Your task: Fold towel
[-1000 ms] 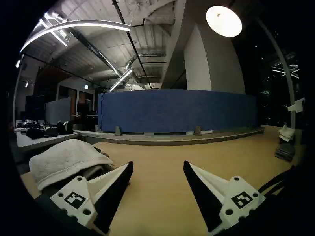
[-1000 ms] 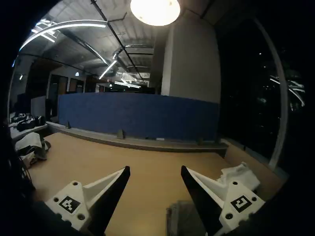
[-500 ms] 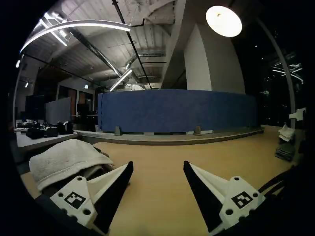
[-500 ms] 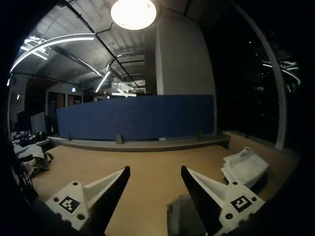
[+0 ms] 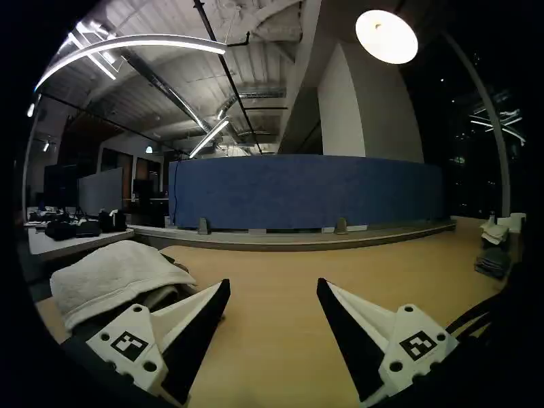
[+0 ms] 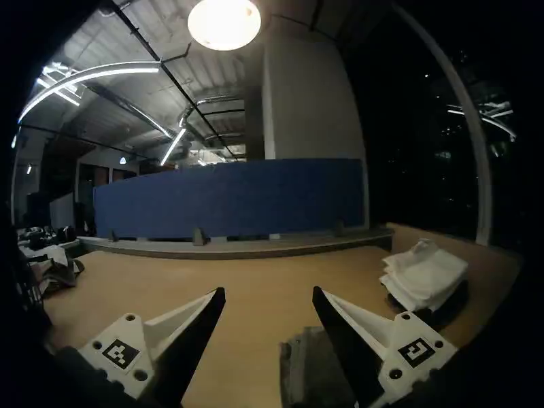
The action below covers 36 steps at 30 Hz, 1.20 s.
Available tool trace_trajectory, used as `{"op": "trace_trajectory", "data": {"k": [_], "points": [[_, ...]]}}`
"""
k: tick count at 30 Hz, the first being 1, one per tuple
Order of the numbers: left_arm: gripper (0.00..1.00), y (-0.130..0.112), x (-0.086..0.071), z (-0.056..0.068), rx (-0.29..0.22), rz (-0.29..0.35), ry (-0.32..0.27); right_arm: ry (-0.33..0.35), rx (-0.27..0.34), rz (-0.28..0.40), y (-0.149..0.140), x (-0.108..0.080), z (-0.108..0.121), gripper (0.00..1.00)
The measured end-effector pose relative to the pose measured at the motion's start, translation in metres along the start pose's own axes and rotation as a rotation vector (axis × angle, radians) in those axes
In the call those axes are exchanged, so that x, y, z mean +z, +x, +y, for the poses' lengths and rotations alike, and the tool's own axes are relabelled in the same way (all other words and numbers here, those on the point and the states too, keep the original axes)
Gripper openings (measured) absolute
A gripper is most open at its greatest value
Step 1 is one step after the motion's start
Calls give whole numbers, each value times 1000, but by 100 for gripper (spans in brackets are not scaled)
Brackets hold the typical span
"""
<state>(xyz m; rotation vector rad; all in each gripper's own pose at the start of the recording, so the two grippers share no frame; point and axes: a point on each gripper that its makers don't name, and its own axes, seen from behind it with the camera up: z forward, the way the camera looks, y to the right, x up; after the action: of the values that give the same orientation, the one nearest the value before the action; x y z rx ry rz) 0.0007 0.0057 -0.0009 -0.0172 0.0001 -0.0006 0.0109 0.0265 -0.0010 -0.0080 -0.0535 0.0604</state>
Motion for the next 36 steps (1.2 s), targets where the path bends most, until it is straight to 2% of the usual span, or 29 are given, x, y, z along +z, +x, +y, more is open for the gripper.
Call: {"op": "trace_trajectory", "data": {"k": [12, 18, 30, 36], "points": [[95, 0, 0, 0, 0, 0, 0, -3, -19, 1, -13, 8, -8, 100], [95, 0, 1, 0, 0, 0, 0, 2, 3, 10, -14, 8, -11, 100], [94, 0, 0, -1, 0, 0, 0, -7, -12, 15, -15, 6, -14, 100], [94, 0, 0, 0, 0, 0, 0, -8, -49, 21, -16, 5, -20, 100]]}}
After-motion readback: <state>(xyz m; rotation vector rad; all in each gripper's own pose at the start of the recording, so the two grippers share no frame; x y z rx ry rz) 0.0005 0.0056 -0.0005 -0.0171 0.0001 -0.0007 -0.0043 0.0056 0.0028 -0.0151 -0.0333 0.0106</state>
